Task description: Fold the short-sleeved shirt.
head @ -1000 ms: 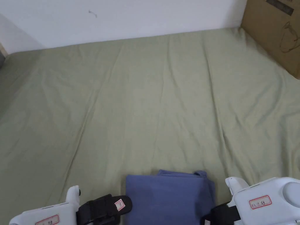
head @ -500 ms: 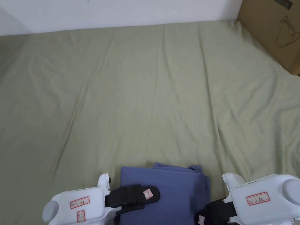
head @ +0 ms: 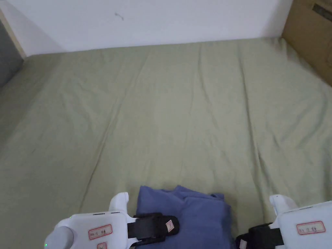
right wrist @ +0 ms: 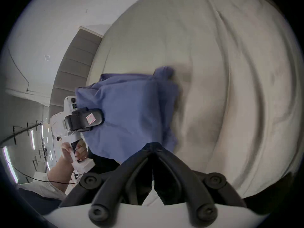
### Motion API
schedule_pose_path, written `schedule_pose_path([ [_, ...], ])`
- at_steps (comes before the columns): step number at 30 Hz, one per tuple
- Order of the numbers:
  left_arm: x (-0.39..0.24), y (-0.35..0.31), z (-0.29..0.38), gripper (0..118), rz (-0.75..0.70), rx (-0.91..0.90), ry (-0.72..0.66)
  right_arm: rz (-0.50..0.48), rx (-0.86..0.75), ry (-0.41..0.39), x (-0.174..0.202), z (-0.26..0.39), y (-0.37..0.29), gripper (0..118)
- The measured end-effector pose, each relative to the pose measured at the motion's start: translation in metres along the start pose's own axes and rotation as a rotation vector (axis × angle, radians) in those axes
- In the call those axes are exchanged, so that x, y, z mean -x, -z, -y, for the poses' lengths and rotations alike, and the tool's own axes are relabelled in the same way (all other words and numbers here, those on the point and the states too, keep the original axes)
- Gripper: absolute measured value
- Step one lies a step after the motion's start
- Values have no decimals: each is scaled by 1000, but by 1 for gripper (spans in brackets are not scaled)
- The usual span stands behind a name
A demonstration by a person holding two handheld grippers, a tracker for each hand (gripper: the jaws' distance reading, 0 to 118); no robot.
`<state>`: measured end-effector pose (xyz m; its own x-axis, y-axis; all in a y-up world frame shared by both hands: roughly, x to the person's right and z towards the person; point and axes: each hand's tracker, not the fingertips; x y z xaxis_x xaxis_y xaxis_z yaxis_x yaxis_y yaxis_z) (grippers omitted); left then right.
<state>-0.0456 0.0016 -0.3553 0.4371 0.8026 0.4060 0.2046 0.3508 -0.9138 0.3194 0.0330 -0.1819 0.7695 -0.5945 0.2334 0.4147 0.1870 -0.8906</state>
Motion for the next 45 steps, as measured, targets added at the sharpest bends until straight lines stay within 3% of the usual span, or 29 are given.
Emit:
schedule_pose_path([
  [6, 9, -100, -37, 23, -194, -38, 33, -47, -74, -27, 27, -10, -28, 0],
  [10, 28, -161, -63, 23, -398, -37, 41, -46, -80, -62, 47, -10, -31, 0],
  [15, 63, -216, -86, 23, -590, -21, -13, -7, -56, -99, 62, -7, -24, 0],
  [22, 102, -256, -100, 27, -854, -11, -7, 22, -27, -93, 73, -6, -14, 0],
  [27, 120, -284, -98, 48, -877, -48, -38, 31, -36, -106, 96, -16, -2, 0],
  [29, 129, -298, -99, 96, -902, -64, -95, 19, -39, -123, 112, -24, 10, 0],
  [30, 137, -306, -100, 109, -872, -53, -141, 16, -41, -136, 124, -28, 18, 0],
  [35, 140, -335, -95, 108, -890, -124, -62, 97, -103, -261, 200, -49, 77, 0],
  [41, 139, -365, -81, 108, -885, -162, -87, 237, -167, -381, 295, -62, 161, 0],
  [45, 132, -376, -71, 102, -935, -124, -50, 286, -171, -398, 330, -63, 192, 0],
])
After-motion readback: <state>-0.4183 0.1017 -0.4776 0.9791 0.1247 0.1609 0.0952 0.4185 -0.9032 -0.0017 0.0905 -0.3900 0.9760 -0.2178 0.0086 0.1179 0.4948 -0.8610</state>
